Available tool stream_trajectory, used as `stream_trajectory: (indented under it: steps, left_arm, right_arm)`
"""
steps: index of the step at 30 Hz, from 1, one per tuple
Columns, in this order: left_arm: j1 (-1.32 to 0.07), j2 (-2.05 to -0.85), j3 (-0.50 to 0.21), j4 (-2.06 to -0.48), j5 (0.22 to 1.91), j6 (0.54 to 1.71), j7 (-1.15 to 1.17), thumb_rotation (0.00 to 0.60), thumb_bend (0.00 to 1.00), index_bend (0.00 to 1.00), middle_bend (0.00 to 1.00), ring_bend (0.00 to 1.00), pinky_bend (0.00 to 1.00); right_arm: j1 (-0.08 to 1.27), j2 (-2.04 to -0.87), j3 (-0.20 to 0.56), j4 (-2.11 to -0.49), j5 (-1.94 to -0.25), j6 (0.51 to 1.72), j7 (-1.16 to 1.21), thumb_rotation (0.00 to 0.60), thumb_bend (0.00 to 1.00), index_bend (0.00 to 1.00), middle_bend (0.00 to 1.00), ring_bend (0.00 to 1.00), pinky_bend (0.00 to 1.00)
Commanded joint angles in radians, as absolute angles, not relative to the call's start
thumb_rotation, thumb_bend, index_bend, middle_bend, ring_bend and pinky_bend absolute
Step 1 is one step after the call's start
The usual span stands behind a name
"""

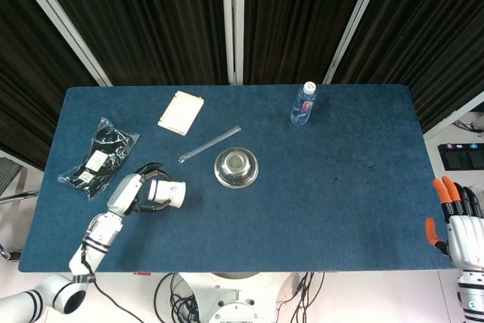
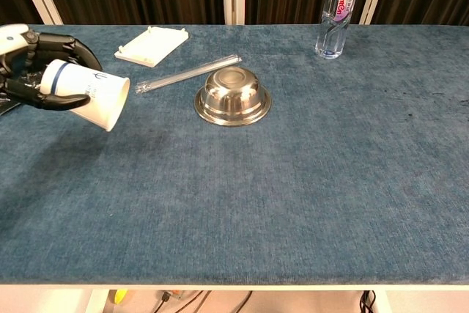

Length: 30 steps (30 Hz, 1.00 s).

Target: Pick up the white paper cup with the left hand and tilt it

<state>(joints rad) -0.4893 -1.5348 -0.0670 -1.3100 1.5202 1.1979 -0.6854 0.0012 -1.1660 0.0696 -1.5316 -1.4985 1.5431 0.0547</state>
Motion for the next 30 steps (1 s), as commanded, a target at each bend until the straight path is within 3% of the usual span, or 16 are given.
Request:
stream_trajectory:
  steps: [1, 7, 12, 17, 22, 26, 30]
  left_arm:
    - [-0.489, -1.616, -0.066, -1.216, 1.52, 1.196, -0.795, 0.6, 0.24, 0.41, 0.46, 0.15, 0.16]
    - [-0.492, -1.649, -0.054, -1.157, 1.528, 1.186, -0.879, 0.6, 0.24, 0.41, 0.44, 0.14, 0.15]
    - [-0.495, -1.662, -0.033, -1.108, 1.562, 1.202, -0.916, 0.6, 0.24, 0.38, 0.35, 0.11, 0.12]
    - [-0.495, -1.671, -0.007, -1.068, 1.601, 1.229, -0.912, 0.6, 0.22, 0.24, 0.24, 0.05, 0.1]
    - [-0.492, -1.673, 0.002, -1.05, 1.609, 1.244, -0.898, 0.6, 0.18, 0.19, 0.23, 0.03, 0.1]
    - [-0.493, -1.647, 0.002, -1.068, 1.632, 1.284, -0.833, 0.6, 0.18, 0.18, 0.21, 0.01, 0.09]
    - [-0.518, -1.523, 0.021, -1.199, 1.669, 1.257, -0.59, 0.6, 0.18, 0.16, 0.15, 0.0, 0.04]
  right_arm:
    - [0.001, -1.166, 0.069, -1.531, -1.499, 1.544, 0.056, 0.6, 0.48, 0.0, 0.0, 0.0, 0.0]
    - [-0.001, -1.161, 0.069, -1.535, -1.506, 1.552, 0.063, 0.6, 0.48, 0.0, 0.0, 0.0, 0.0]
    - [-0.001, -1.159, 0.069, -1.534, -1.505, 1.551, 0.063, 0.6, 0.48, 0.0, 0.0, 0.0, 0.0]
    - [0.001, -1.159, 0.067, -1.535, -1.508, 1.55, 0.06, 0.6, 0.48, 0.0, 0.0, 0.0, 0.0]
    - [0.0, -1.159, 0.068, -1.534, -1.505, 1.55, 0.06, 0.6, 0.48, 0.0, 0.0, 0.0, 0.0]
    - [-0.003, -1.157, 0.07, -1.532, -1.501, 1.555, 0.064, 0.6, 0.48, 0.0, 0.0, 0.0, 0.0]
    - [-0.006, -1.154, 0.07, -1.531, -1.5, 1.559, 0.064, 0.6, 0.48, 0.0, 0.0, 0.0, 0.0]
